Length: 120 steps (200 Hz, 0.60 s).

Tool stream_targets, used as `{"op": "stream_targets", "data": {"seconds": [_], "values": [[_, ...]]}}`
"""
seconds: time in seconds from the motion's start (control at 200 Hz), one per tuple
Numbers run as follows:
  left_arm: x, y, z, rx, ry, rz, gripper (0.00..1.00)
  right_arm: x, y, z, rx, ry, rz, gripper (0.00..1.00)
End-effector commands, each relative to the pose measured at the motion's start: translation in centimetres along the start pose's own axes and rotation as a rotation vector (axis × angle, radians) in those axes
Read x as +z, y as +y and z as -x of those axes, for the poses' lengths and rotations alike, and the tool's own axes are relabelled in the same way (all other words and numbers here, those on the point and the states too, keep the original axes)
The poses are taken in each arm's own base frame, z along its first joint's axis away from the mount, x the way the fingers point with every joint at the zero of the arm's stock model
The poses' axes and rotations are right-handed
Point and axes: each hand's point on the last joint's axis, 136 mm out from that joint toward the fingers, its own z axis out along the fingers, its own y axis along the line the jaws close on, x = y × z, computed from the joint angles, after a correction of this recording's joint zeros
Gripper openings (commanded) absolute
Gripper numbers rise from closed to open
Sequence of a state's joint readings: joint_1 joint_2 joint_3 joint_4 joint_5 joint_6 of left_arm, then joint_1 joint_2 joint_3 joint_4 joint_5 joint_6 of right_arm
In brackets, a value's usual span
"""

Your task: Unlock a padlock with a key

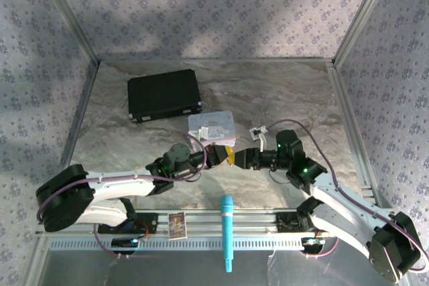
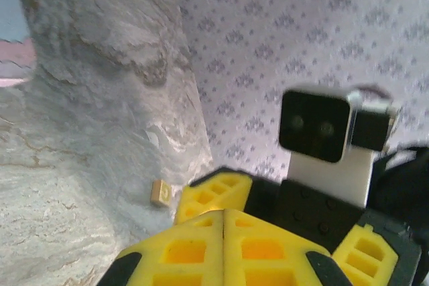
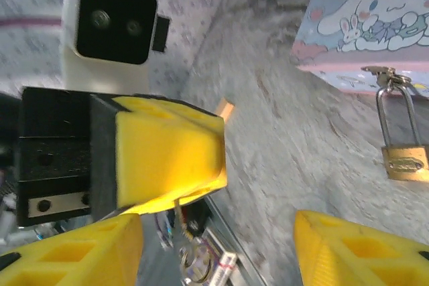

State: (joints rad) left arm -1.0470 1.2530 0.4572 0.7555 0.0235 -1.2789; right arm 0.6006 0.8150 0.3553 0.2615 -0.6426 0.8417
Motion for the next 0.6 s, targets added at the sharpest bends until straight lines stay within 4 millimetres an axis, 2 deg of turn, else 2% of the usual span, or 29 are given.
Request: {"op": "stream_targets", "data": {"seconds": [0.0, 0.07, 0.19, 0.38, 0.595], "values": [[-0.5, -0.8, 2.8, -0.097, -0.130, -0.021, 0.00, -0.6, 1.3, 2.9, 0.068, -0.174, 0.074, 0.60], [-0.8, -1.4, 3.8, -0.111, -0.179, -0.062, 0.00, -0.6, 0.9, 2.8, 0.115, -0.189, 0.067, 0.59], [-0.8, -2.6, 5.0, -0.115, -0.204, -0.103, 0.00, -0.5, 1.7, 3.1, 0.130, -0.217, 0.107, 0.56], [-0.4, -3.8, 5.2, -0.118, -0.201, -0.148, 0.00, -0.1, 4.4, 3.5, 0.065, -0.245, 0.177, 0.53], [-0.3, -4.8, 5.1, -0.137, -0.189, -0.193, 0.00, 1.2, 4.8, 3.8, 0.054, -0.209, 0.181, 0.46]]}}
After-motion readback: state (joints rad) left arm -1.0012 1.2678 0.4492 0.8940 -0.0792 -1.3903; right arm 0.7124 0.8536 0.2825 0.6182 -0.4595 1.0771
